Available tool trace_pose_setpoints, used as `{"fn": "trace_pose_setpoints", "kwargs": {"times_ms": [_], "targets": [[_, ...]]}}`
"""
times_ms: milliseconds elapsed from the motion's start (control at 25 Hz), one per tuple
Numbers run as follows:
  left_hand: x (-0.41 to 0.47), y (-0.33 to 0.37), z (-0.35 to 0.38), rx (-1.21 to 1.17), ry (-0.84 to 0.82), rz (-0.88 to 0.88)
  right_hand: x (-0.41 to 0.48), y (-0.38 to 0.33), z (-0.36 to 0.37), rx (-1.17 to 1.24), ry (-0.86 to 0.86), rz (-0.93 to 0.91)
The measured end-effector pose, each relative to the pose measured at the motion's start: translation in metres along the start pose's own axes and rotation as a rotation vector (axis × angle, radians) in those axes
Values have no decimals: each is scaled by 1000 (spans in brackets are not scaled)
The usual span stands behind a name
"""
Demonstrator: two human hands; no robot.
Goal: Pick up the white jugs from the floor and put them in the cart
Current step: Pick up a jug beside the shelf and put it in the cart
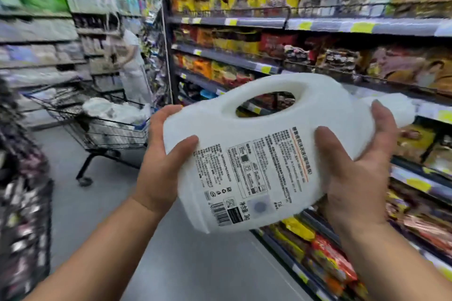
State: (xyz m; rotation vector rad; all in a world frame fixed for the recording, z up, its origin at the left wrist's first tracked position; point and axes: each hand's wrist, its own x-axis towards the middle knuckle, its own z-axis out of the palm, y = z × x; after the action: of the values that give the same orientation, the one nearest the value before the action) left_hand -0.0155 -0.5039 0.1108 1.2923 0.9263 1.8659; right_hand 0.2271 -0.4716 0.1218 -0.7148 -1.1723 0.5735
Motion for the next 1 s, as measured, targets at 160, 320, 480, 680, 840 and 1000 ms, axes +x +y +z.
{"fn": "trace_pose_setpoints", "kwargs": {"times_ms": [160, 320, 480, 680, 840, 1000], "targets": [[59, 5, -106, 95, 122, 10, 10, 47, 131, 153, -104, 72], [117, -11, -189, 127, 278, -19, 34, 107, 247, 198, -212, 144], [177, -47, -244, 149, 412, 0, 72, 173, 344, 236, -368, 186], [267, -74, -306, 221, 623, 52, 126, 244, 480, 337, -536, 257], [337, -92, -367, 338, 713, 47, 148, 297, 583, 424, -616, 359], [423, -131, -459, 354, 742, -17, 161, 371, 697, 417, -628, 413]]}}
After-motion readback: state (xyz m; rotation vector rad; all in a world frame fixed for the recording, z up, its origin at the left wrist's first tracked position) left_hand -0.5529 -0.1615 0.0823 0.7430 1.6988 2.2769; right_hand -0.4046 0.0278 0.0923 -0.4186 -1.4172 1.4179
